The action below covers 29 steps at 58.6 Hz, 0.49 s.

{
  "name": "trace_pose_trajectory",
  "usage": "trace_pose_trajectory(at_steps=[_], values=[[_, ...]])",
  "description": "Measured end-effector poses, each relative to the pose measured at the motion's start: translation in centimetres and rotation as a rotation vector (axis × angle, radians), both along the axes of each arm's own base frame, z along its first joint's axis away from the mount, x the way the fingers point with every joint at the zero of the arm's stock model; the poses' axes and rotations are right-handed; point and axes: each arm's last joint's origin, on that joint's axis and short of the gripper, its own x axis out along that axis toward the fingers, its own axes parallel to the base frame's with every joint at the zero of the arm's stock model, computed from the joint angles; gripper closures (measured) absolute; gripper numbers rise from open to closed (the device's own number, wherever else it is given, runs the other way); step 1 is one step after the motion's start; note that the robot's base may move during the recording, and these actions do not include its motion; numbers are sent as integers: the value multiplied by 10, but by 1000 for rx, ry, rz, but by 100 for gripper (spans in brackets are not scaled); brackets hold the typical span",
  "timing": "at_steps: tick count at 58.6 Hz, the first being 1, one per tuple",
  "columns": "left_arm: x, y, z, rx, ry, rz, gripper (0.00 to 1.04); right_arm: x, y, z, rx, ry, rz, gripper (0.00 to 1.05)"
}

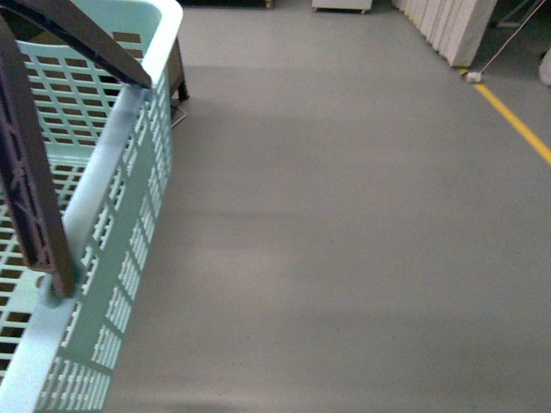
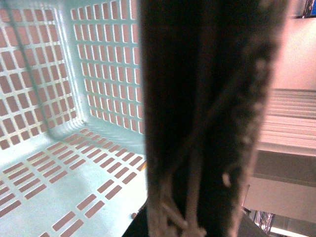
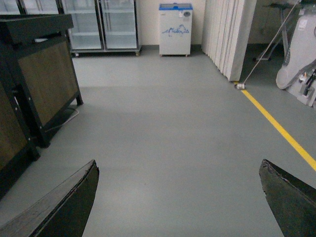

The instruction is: Pick mango and avocado into basket

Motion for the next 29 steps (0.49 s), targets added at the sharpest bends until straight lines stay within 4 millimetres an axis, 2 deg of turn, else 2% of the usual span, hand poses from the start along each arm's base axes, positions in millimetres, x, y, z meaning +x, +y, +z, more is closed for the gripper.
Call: trace_pose_trajectory(at_steps=[29], values=[[0,0,0,0,0,0,99,0,0,0,0,0,0,8]])
